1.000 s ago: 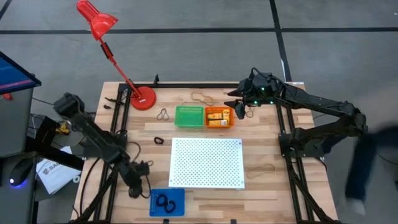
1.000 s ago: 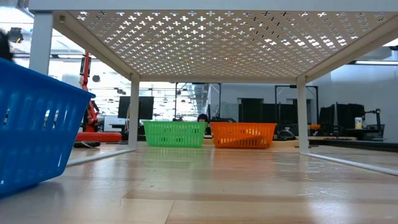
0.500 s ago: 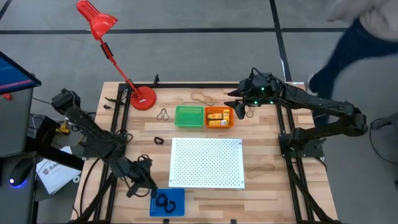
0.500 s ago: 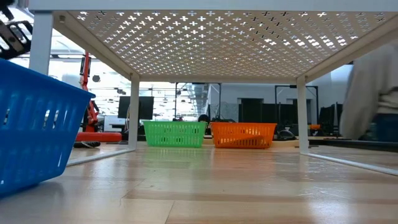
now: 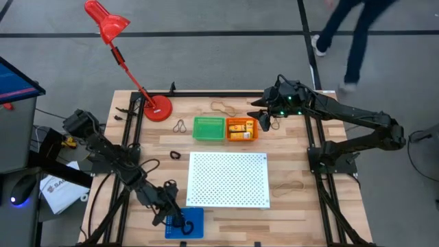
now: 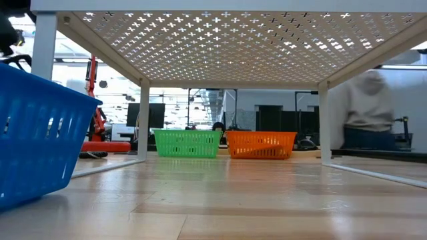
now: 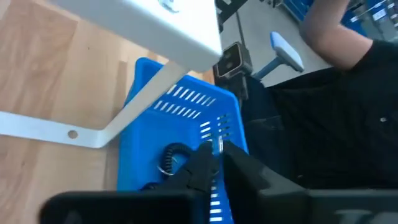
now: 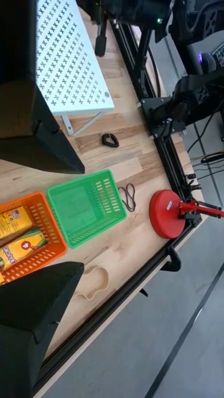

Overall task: Pick & Place Office Desk Supplies
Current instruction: Put the black spring keychain into the blue bin

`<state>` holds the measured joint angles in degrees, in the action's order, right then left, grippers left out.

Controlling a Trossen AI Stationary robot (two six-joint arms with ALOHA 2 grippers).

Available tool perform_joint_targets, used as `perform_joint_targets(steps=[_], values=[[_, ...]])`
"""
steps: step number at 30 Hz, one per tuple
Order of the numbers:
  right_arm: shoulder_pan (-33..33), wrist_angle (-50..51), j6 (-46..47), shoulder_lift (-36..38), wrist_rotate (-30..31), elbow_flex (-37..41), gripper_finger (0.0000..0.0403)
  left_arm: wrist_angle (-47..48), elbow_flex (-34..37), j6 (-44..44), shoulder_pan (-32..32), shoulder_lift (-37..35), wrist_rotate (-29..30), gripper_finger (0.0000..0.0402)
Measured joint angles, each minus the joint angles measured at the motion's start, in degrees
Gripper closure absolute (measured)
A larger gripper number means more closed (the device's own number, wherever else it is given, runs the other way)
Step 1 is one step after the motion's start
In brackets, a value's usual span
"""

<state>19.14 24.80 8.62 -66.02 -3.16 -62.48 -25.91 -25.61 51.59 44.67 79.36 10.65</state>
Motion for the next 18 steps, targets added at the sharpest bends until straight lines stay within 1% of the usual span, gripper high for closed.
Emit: perform_joint_targets(steps=[7, 10, 13, 16, 18], values=[[0.0, 0.0, -1.2, 0.0, -0.2, 0.0, 0.0163, 0.0, 0.0, -1.0, 0.0, -0.5, 0.0, 0.0271], [0.0, 0.0, -2.4, 0.5, -2.0, 0.0, 0.0163, 0.0, 0.0, -3.1, 0.0, -0.5, 0.0, 0.024], [0.0, 0.6, -2.9, 1.5, -4.0, 0.0, 0.0163, 0.4, 0.0, -5.8, 0.0, -2.0, 0.1, 0.0224], [0.5, 1.6, -3.1, 4.0, -5.3, 0.0, 0.0163, 2.9, 0.0, -6.4, 0.4, -4.8, 2.5, 0.022], [1.0, 2.7, -3.7, 6.6, -7.6, 0.0, 0.0163, 5.4, 0.0, -6.5, 0.8, -7.1, 4.3, 0.0222]])
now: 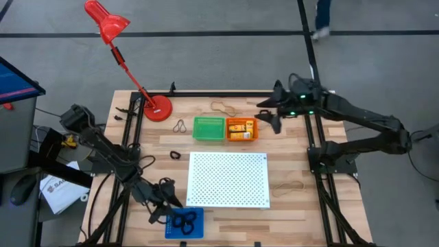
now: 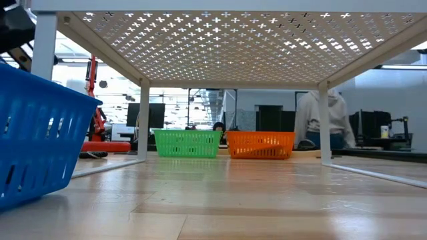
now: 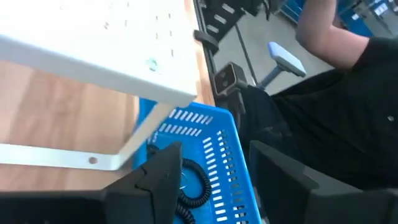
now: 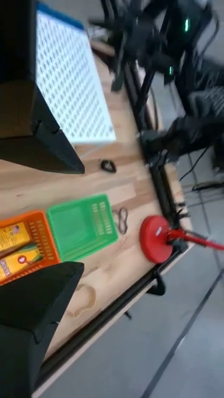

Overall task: Pick & Place Office Desk Supplies
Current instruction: Put the black spring keychain into the blue bin

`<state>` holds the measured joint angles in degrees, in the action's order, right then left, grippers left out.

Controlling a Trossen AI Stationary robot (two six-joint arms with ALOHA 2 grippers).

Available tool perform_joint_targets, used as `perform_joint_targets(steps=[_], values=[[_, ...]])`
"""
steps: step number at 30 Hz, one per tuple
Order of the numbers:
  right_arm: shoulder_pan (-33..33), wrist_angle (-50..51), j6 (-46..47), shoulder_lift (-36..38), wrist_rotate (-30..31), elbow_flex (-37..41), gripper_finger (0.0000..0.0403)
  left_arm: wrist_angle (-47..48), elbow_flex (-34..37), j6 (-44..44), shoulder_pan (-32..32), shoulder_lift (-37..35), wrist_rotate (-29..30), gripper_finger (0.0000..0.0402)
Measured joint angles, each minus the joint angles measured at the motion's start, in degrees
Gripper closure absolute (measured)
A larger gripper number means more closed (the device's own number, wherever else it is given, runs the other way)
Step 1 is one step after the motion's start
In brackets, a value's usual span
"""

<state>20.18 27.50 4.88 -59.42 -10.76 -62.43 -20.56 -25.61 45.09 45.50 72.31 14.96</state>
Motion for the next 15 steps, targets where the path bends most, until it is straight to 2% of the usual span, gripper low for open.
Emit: perform_joint_targets(steps=[4, 10, 15], values=[[-0.1, 1.0, -0.7, 6.6, -1.7, 1.3, 0.0163, 7.3, 0.0, -0.2, 1.6, -5.3, 6.1, 0.023], [-0.8, 2.6, 2.0, 13.9, -1.6, 9.6, 0.0163, 23.6, 0.0, 0.8, 0.5, -14.2, 24.6, 0.0241], [-0.8, 2.4, 4.0, 18.1, -1.6, 13.3, 0.0163, 37.7, 0.0, 5.1, -7.9, -15.8, 24.5, 0.024]])
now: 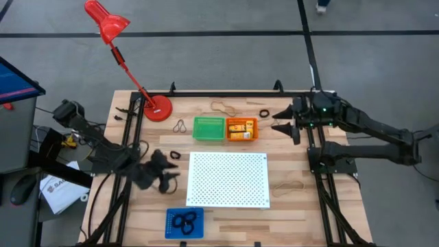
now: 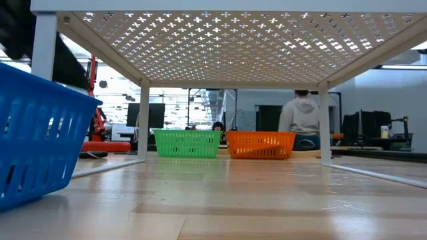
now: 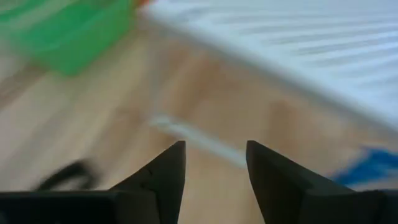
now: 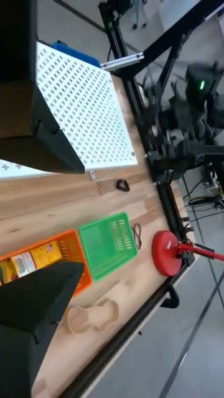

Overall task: Pick & Place Office Desk Supplies
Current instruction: Put the black spring keychain into the blue bin

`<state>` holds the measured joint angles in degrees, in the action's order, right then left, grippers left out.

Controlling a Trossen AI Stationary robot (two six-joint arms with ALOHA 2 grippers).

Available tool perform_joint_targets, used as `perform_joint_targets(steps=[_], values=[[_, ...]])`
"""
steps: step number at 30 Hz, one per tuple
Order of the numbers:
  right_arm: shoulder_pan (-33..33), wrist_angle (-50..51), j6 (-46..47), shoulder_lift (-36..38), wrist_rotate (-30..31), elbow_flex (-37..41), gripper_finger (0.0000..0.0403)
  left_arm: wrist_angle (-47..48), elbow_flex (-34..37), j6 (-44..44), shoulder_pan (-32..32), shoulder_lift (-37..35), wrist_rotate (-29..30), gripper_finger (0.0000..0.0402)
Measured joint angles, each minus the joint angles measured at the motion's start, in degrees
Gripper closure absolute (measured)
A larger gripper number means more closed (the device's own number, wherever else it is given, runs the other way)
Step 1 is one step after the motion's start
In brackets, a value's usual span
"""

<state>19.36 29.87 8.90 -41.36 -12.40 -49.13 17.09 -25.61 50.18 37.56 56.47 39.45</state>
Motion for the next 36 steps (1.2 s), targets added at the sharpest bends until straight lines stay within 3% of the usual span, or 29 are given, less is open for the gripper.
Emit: perform_joint_targets(steps=[7, 12, 26, 30, 36], values=[[0.0, -2.6, 0.8, 2.5, -1.3, -0.6, 0.0163, 12.3, 0.0, -2.3, -16.0, 4.8, -10.7, 0.0229], [0.0, -2.6, 0.6, 2.3, -1.3, -2.8, 0.0163, 9.9, 0.1, -10.0, -22.5, 8.3, -17.8, 0.0219], [-0.4, -2.4, -0.3, 0.8, -1.3, -3.4, 0.0163, 7.8, 0.0, -18.4, -30.8, 15.8, -19.1, 0.0222], [-0.4, -2.3, -0.3, 0.9, -1.9, -3.4, 0.0163, 6.4, -0.2, -18.3, -32.1, 18.1, -21.9, 0.0257], [-0.4, -1.7, 0.0, 0.9, -2.8, -3.4, 0.0163, 5.5, -0.2, -18.3, -32.5, 19.5, -22.7, 0.0375]])
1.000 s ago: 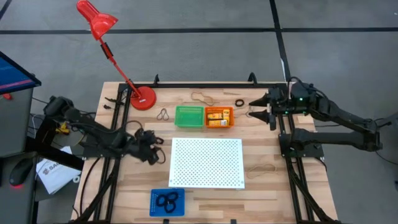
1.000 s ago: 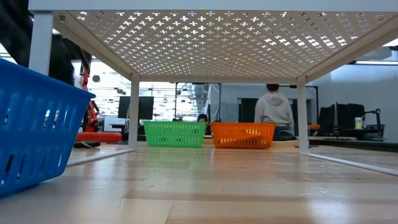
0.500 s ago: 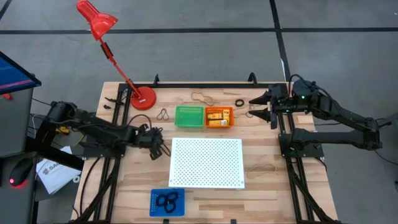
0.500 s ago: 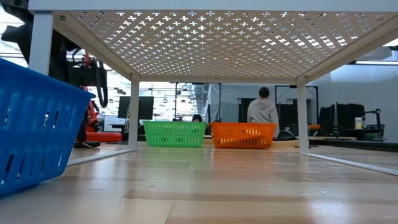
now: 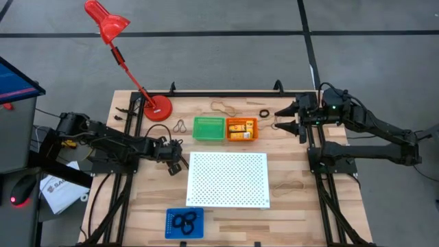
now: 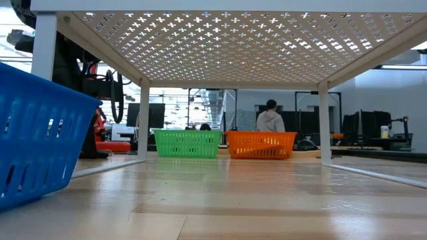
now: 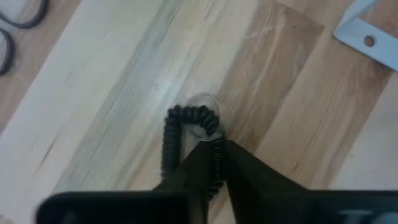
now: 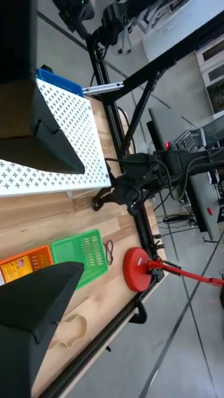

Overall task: Pick & Place Office Desk Supplies
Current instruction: Put the black spring keychain into the blue bin

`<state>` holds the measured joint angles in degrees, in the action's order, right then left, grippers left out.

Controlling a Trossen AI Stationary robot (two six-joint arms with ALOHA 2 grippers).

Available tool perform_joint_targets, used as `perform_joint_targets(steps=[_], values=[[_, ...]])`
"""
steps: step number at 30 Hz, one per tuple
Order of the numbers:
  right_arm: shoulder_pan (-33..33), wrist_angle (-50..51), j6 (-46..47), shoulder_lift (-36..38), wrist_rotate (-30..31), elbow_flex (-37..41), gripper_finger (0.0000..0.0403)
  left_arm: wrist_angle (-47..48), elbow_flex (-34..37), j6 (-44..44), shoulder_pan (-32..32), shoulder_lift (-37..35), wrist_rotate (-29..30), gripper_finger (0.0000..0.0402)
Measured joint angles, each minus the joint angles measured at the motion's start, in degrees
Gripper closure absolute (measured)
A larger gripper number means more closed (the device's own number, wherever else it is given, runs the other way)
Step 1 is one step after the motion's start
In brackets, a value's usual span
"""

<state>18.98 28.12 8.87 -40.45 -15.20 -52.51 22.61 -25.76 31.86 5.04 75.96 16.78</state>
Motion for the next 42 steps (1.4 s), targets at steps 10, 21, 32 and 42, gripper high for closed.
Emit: perform_joint_targets(steps=[10, 21, 32, 42], values=[[0.0, 0.4, 0.2, 0.0, 0.0, 0.0, 0.0163, 5.4, 0.3, 1.6, 3.6, -7.9, 1.3, 0.0396], [0.0, 0.1, 0.2, 0.0, 0.0, 0.0, 0.0163, 5.8, 0.4, 9.2, 17.4, -19.8, -2.8, 0.0397], [0.0, 0.1, 0.2, 0.0, 0.0, 0.0, 0.0163, -13.3, 0.3, 12.0, 29.4, -25.7, -11.1, 0.0398], [0.0, 0.1, 1.2, 0.0, 0.0, 0.0, 0.0163, -26.1, 0.3, 13.6, 36.5, -18.6, -11.2, 0.0398]])
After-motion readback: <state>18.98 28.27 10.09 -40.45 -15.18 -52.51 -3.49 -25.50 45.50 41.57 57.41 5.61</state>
